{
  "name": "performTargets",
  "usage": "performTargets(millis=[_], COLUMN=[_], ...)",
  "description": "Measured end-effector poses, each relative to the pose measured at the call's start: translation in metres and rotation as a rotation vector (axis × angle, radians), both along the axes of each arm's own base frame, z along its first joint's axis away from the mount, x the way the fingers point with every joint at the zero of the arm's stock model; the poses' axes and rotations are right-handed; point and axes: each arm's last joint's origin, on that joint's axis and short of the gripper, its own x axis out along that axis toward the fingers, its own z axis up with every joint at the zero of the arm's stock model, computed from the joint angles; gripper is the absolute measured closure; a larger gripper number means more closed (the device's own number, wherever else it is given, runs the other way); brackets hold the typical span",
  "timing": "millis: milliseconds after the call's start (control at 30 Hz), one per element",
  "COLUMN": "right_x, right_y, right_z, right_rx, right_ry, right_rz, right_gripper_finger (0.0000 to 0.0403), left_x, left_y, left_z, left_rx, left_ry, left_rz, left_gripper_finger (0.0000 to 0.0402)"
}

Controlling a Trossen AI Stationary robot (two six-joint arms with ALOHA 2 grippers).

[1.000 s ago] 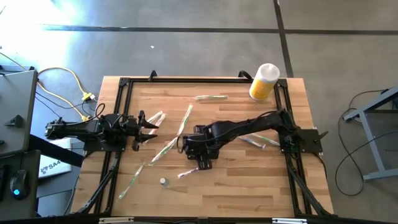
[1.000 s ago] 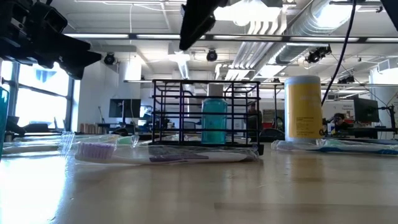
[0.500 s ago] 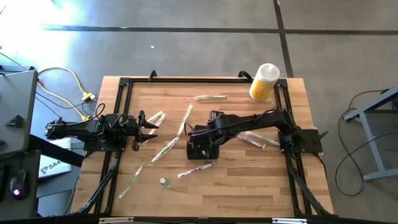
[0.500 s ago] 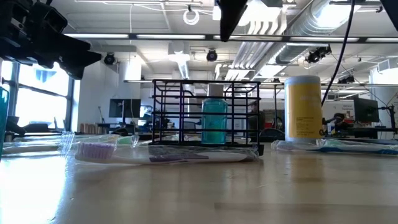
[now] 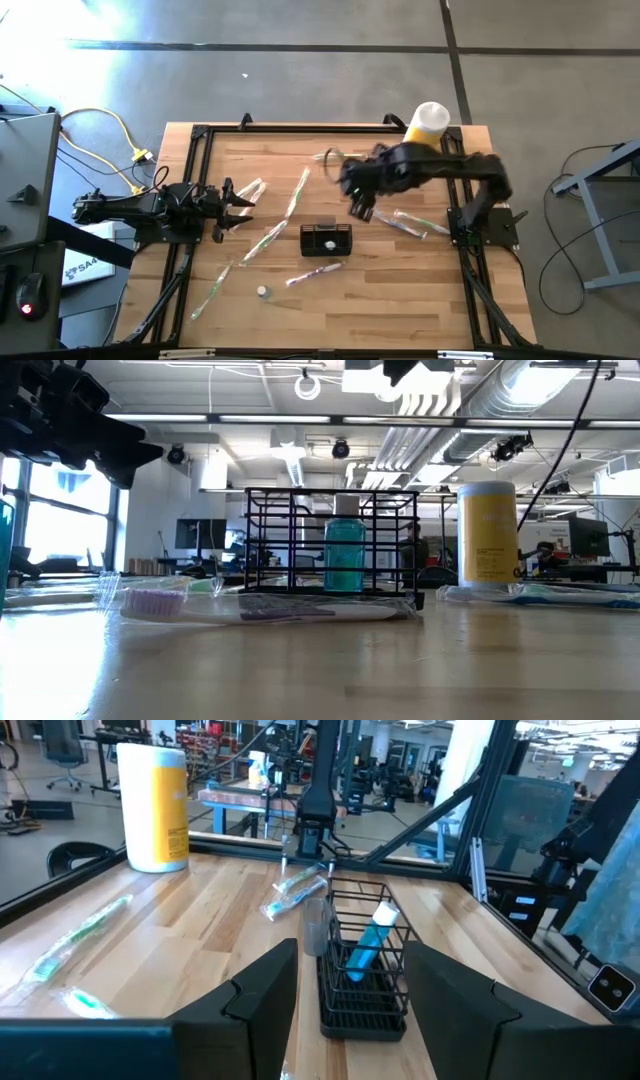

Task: Pick & Place toothbrushing station
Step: Put the blue toothbrush into the black wire organizer

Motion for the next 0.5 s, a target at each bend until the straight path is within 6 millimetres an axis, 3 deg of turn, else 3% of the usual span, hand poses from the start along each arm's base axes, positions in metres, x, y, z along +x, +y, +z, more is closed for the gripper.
performTargets(millis=[233, 333, 500], right_x=[-0.064, -0.080, -0.083], right_y=[-0.034, -0.038, -0.037], right_z=[-0.012, -0.036, -0.087], right_rx=[0.037, 0.036, 0.095], right_ry=[0.027, 0.112, 0.165], right_rz=[-0.245, -0.276, -0.261], right_gripper_finger=[0.0213, 0.0213, 0.0213], left_x=[0.000, 0.000, 0.000], left_y=[0.000, 0.000, 0.000], left_z=[0.000, 0.000, 0.000], left_rx=[0.000, -0.002, -0.041], left_ry=[0.000, 0.000, 0.001], left_rz=[-0.001, -0.002, -0.002], left_gripper_finger=[0.0220, 0.0220, 0.0220])
